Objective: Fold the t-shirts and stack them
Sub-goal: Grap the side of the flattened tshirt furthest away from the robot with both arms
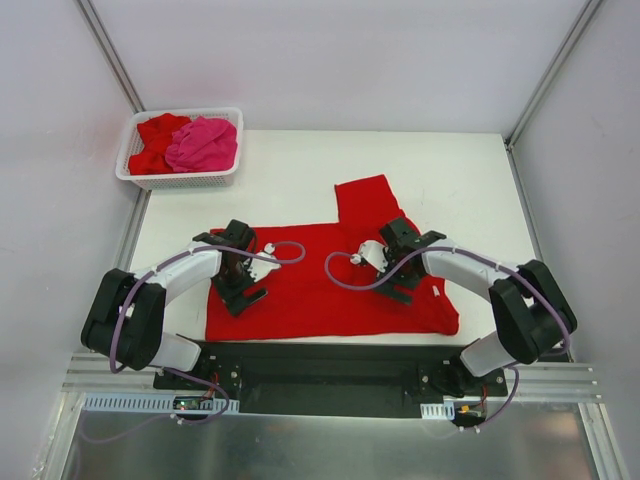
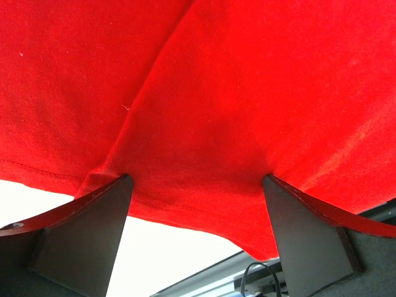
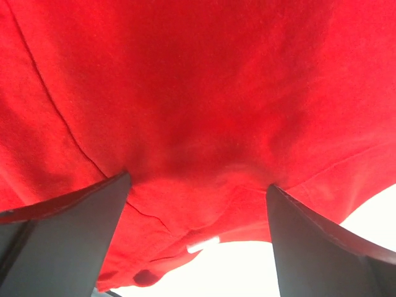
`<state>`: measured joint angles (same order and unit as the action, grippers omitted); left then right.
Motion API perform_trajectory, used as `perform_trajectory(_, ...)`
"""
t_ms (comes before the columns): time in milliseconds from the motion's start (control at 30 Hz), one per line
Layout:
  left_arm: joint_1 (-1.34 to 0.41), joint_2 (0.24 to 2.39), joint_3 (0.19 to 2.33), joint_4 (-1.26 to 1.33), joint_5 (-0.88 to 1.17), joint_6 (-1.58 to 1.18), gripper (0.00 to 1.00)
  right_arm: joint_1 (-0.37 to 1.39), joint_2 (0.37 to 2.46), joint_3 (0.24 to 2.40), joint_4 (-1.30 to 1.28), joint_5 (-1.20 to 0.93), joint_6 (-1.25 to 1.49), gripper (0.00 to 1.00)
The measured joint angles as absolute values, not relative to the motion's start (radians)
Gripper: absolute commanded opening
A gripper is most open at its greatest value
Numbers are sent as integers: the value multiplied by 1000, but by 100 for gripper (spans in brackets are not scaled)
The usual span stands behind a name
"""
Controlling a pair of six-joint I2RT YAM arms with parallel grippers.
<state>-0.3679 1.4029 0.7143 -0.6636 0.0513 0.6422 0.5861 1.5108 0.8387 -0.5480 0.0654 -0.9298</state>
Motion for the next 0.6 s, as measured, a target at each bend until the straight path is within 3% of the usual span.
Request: perform_trajectory(600,-374,1436,733,-698,21,643,89,655,1476,802,-585,79,-910,96)
